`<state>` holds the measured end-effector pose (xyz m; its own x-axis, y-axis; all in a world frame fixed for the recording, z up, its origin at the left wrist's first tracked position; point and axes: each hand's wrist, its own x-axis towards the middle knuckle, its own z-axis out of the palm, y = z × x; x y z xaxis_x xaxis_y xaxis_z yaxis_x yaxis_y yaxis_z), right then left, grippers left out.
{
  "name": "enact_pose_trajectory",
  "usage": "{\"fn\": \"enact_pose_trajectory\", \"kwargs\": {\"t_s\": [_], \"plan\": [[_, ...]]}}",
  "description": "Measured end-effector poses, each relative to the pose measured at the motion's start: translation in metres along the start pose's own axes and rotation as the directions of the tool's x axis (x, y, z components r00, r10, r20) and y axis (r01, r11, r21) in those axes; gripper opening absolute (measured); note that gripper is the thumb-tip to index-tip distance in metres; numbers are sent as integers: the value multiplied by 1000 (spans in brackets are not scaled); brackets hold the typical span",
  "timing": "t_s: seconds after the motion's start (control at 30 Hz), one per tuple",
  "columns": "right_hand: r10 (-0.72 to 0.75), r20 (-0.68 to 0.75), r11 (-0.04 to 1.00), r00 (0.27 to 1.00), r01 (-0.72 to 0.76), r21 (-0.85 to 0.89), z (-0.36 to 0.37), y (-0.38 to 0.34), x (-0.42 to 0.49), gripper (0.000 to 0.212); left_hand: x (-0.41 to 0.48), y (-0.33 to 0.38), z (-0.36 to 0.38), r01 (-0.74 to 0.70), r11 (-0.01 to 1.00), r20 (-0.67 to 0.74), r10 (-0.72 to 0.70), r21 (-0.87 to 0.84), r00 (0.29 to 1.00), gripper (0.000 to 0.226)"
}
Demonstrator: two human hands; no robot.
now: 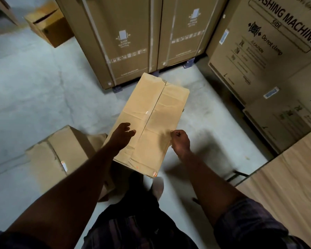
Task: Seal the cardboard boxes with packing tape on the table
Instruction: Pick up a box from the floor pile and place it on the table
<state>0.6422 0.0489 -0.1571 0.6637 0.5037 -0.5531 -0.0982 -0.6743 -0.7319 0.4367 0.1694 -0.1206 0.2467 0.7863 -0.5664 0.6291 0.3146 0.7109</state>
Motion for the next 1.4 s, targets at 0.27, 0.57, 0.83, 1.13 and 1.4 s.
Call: {"fn": "enact_pose_trajectory", "kwargs": {"t_s": [0.27, 0.57, 0.83, 1.13, 1.4], "plan": [[107, -78, 994, 991, -105, 25, 21, -20, 62, 42, 79, 14, -5, -21, 957, -84, 47, 290, 995, 57], [187, -100, 966, 977, -164, 202, 66, -1, 123, 68, 180, 10, -6, 37, 967, 9, -41, 253, 999, 83], [135, -71, 923, 988, -99, 373, 73, 31, 133, 62, 217, -14, -19, -72, 987, 213, 41, 141, 976, 65], [130, 70, 770, 989, -145, 621, 76, 36, 139, 85, 224, -23, -23, -22, 999, 258, 11, 40, 966, 61], [122, 139, 756, 983, -183, 628, 63, 45, 136, 76, 213, -21, -11, 125, 978, 367, -57, -164, 929, 50]]}}
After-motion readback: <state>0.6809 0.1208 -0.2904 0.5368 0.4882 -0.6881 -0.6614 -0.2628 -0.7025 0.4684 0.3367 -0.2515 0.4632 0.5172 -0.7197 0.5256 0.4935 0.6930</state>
